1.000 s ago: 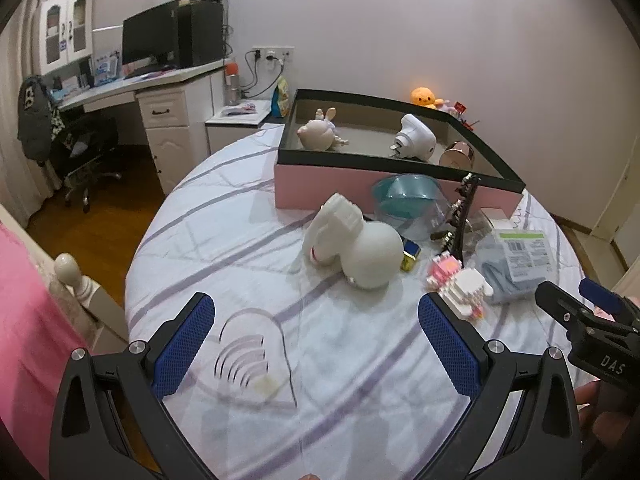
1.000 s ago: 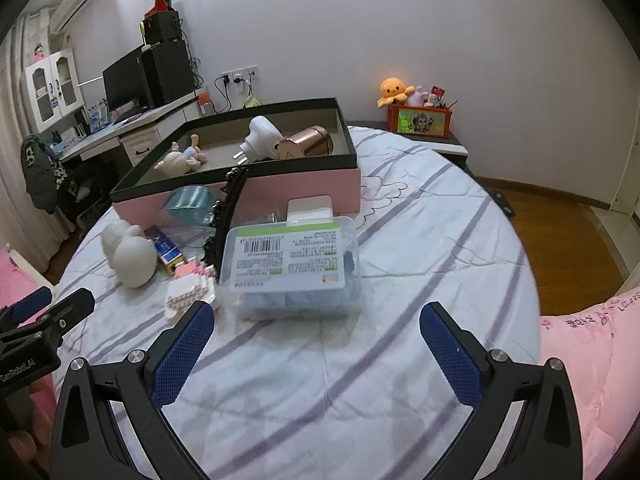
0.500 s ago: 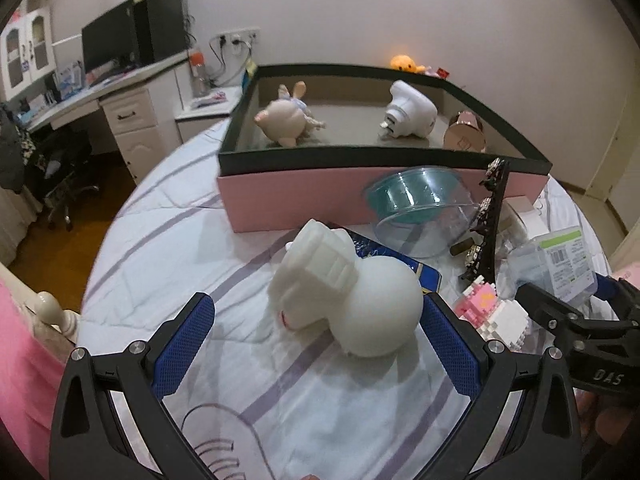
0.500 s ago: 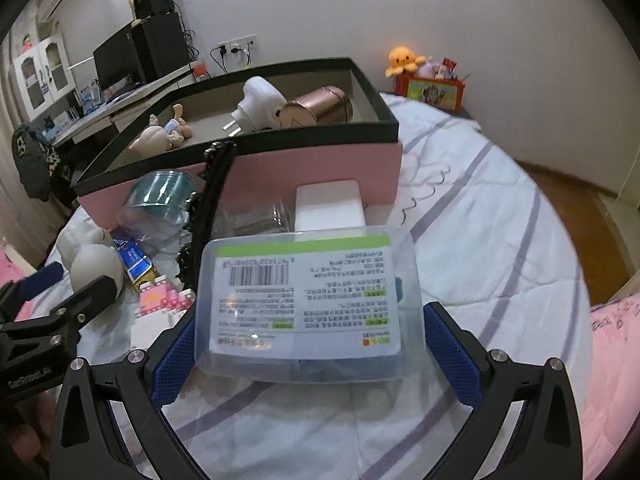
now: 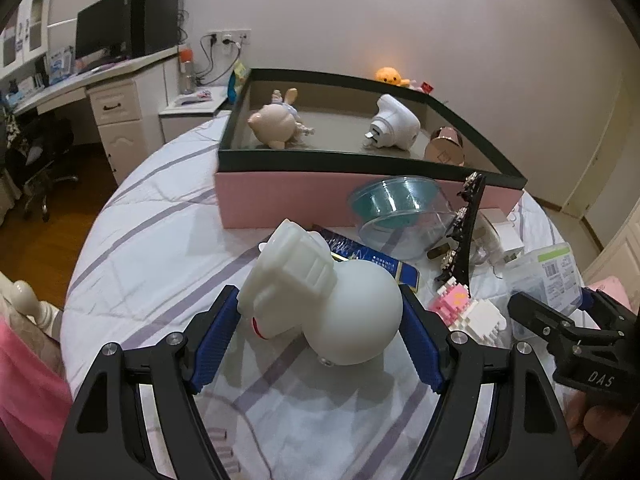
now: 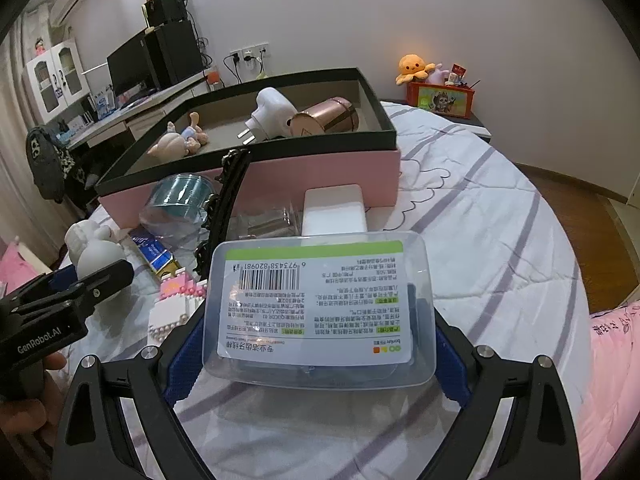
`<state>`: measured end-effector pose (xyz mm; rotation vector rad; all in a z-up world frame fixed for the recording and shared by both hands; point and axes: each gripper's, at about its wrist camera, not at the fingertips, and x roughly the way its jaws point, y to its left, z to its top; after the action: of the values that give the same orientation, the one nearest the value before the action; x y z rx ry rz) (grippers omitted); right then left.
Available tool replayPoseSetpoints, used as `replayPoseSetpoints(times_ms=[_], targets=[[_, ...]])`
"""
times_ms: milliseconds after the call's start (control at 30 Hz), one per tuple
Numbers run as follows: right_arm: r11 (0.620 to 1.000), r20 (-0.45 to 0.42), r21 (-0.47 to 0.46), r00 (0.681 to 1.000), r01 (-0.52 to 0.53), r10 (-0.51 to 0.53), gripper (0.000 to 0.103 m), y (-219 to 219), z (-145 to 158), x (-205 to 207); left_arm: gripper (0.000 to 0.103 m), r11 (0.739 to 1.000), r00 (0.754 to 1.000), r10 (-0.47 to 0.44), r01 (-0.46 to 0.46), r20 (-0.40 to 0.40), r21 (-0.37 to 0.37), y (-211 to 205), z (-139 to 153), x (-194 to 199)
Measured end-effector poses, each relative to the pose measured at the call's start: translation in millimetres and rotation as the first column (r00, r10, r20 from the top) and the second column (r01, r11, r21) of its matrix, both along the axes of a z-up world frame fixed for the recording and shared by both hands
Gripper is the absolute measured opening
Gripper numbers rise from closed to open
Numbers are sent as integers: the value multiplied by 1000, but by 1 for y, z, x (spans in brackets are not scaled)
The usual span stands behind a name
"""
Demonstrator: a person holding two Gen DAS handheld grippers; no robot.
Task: Organize rigid objects
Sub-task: 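Lift the bunny and clear plastic box over the pink box and lower them in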
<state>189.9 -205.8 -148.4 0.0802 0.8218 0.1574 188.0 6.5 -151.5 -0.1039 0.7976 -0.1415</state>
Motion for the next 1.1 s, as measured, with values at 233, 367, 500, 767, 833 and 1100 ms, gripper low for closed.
replayPoseSetpoints(times_ms=[233, 367, 500, 767, 833, 1100], targets=[[1000, 27, 8, 1000, -5, 4, 95, -2, 12, -14, 78, 1000, 1000, 22, -22, 19, -8, 8, 7, -25], [1000, 42, 18, 999, -15, 14, 95, 0, 19, -19, 78, 1000, 999, 29, -29, 38, -3, 10, 15, -36], [999, 73, 28, 997, -35, 33, 95, 3, 34, -21, 78, 1000, 997, 31, -31, 73, -4, 11, 29, -41], [996, 184, 6, 979, -93, 90, 95, 13, 92, 8, 78, 1000, 983, 13, -17, 185, 18, 9, 81, -19], [995, 201, -5, 975, -99, 98, 95, 16, 104, 22, 78, 1000, 978, 16, -21, 206, 20, 11, 91, -8], [994, 171, -10, 979, -108, 108, 95, 27, 117, 99, 78, 1000, 971, 20, -25, 240, 18, 9, 117, 56]])
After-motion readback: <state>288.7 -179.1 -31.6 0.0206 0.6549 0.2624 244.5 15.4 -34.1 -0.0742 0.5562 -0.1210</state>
